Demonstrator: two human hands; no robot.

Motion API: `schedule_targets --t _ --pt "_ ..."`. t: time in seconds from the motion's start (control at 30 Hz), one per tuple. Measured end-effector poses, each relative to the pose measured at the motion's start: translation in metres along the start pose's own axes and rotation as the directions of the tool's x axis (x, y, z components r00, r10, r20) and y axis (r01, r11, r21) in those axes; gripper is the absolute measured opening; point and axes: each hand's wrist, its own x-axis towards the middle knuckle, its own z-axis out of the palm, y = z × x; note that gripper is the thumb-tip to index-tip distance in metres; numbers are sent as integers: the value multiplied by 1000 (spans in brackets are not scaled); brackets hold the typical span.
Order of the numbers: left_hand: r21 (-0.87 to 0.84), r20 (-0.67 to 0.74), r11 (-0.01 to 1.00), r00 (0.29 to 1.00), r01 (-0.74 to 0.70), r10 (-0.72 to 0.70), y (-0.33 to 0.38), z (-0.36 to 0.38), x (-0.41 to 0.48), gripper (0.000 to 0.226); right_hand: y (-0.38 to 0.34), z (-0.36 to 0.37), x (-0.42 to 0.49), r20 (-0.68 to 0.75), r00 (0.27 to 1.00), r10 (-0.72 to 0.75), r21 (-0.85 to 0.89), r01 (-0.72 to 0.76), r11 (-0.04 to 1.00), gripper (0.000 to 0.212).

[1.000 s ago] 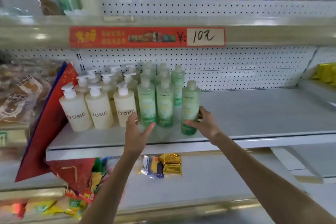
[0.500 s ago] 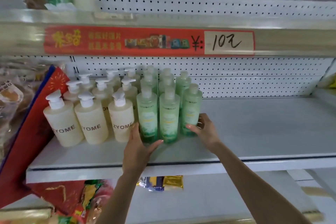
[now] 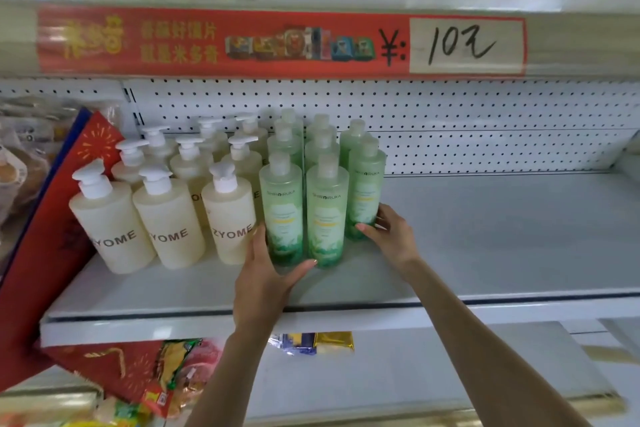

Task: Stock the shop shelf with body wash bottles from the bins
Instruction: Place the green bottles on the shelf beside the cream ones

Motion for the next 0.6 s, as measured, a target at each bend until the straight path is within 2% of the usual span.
schedule_targets --t 0.6 --pt "23 -2 1000 1000 3 -3 -2 1 0 108 1 1 0 89 996 12 -109 -2 994 51"
